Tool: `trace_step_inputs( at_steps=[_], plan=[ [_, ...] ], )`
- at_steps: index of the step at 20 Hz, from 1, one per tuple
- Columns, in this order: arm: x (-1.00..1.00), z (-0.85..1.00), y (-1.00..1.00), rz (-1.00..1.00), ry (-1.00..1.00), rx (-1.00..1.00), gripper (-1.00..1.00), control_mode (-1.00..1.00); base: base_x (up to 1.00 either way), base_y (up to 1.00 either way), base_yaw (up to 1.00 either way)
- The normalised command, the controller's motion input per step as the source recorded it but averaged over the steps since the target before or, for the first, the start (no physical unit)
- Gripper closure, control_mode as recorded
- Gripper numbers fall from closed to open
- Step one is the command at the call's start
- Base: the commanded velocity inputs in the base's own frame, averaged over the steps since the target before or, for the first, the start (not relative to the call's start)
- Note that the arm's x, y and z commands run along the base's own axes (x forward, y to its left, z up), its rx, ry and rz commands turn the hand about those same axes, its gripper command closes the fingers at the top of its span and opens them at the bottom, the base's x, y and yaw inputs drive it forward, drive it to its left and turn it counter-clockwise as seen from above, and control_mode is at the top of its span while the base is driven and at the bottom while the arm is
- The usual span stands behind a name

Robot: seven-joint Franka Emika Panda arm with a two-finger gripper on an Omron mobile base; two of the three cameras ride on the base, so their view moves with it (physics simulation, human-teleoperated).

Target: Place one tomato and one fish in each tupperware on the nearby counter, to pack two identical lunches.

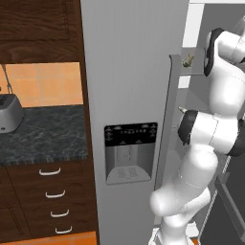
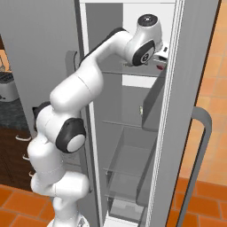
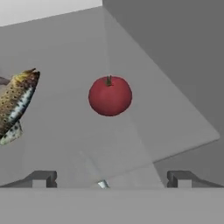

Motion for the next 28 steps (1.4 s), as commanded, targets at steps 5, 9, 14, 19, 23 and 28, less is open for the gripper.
trace_step_inputs(
  at_steps=[5, 9, 14, 19, 23, 28],
  plan=[
    [0.51, -0.03, -0.39, 0.0, -0.03, 0.07, -1.0, -1.0, 0.0, 0.0, 0.0],
    [0.58, -0.15, -0.16, 0.02, 0.0, 0.05, -1.0, -1.0, 0.0, 0.0, 0.0],
    [0.67, -0.21, -0.03, 0.06, 0.0, 0.01, -1.0, -1.0, 0.0, 0.0, 0.0],
    [0.48, -0.27, -0.17, 0.04, -0.03, -0.01, 1.0, -1.0, 0.0, 0.0, 0.0],
    [-0.73, -1.0, 0.42, 0.27, 0.06, -0.02, 1.0, -1.0, 0.0, 0.0, 0.0],
    [-0.3, -0.88, 0.16, 0.25, -0.07, -0.3, 1.0, -1.0, 0.0, 0.0, 0.0]
  ],
)
